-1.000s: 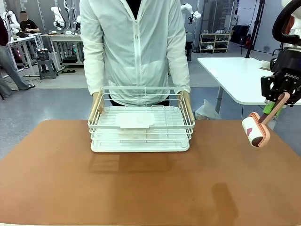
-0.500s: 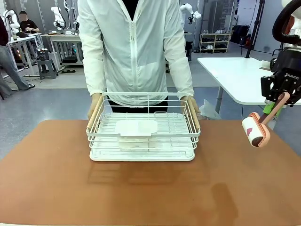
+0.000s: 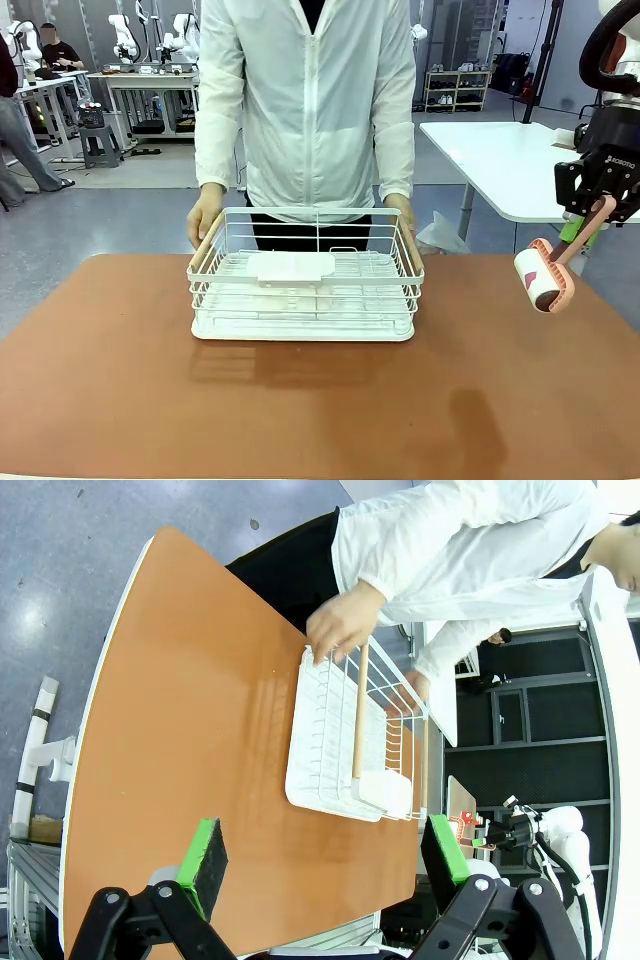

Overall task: Clean the table.
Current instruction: Place the Lint Roller down when the Dish drying rack is positioned in the middle of the table.

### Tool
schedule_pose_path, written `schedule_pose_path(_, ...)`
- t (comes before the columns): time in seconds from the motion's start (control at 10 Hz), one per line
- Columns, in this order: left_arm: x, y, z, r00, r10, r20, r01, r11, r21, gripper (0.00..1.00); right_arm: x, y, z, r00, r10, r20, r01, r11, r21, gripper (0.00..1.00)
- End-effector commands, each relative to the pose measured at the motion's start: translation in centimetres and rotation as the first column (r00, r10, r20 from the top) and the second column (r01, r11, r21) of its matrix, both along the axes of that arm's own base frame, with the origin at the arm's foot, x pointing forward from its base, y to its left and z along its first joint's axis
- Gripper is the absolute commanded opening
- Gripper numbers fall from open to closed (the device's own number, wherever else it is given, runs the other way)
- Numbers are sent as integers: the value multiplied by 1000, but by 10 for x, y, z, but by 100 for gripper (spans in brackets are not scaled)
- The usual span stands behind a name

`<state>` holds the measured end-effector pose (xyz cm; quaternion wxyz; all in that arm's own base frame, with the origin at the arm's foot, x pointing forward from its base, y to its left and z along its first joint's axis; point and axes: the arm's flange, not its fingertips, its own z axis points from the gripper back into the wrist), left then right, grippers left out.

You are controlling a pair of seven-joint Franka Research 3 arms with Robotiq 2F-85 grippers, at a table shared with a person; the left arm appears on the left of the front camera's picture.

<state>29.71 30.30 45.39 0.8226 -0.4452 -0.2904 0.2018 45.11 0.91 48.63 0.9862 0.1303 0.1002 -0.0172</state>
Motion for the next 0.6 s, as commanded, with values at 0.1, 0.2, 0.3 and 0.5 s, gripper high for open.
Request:
schedule_pose_path(0.1, -2, 2, 1, 1000, -7, 28, 8, 1000, -8, 100, -2, 1, 5, 1000, 10, 10, -10, 1000, 4, 21)
schedule_pose_path(0.2, -2, 2, 1, 1000, -7, 28, 8, 1000, -8, 100, -2, 1, 5, 1000, 10, 10, -10, 1000, 4, 21)
schedule_pose_path(0.3, -2, 2, 1, 1000, -7, 28, 8, 1000, -8, 100, -2, 1, 5, 1000, 10, 10, -10, 1000, 4, 21)
schedule_pose_path(0.5, -2, 2, 1, 1000, -7, 28, 8, 1000, -8, 100, -2, 1, 5, 1000, 10, 10, -10, 1000, 4, 21)
